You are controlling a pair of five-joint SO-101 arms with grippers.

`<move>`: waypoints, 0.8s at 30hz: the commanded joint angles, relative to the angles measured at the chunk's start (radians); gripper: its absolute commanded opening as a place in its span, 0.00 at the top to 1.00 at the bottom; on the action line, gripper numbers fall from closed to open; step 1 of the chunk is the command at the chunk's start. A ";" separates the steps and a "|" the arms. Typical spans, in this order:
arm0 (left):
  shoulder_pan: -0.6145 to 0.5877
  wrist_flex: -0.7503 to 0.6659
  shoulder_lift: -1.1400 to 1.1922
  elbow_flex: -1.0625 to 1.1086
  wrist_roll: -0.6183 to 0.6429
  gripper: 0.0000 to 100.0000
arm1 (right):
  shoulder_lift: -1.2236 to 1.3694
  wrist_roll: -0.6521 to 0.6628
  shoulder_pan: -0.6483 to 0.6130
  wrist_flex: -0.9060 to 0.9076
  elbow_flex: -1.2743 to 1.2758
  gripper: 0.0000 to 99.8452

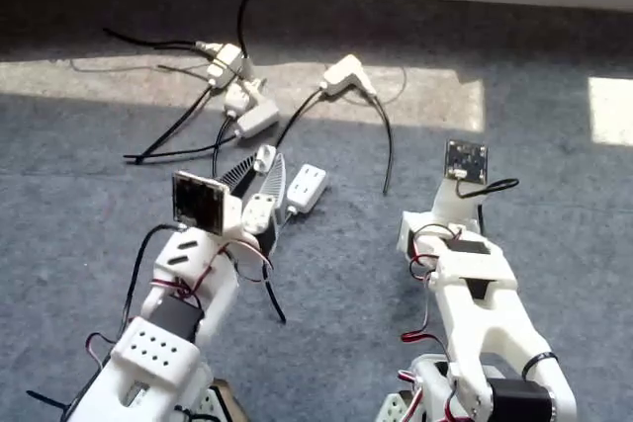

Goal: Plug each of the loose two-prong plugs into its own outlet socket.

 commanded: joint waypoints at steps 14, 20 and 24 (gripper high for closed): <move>0.150 -0.281 -0.096 0.154 -0.203 1.00 | -0.042 -0.009 -0.120 -0.013 -0.410 0.98; 0.153 -0.232 -0.094 0.154 -0.203 1.00 | -0.268 -0.003 -0.203 0.170 -0.536 0.99; 0.194 -0.224 -0.094 0.154 -0.204 1.00 | -0.486 0.002 -0.331 0.298 -0.558 0.99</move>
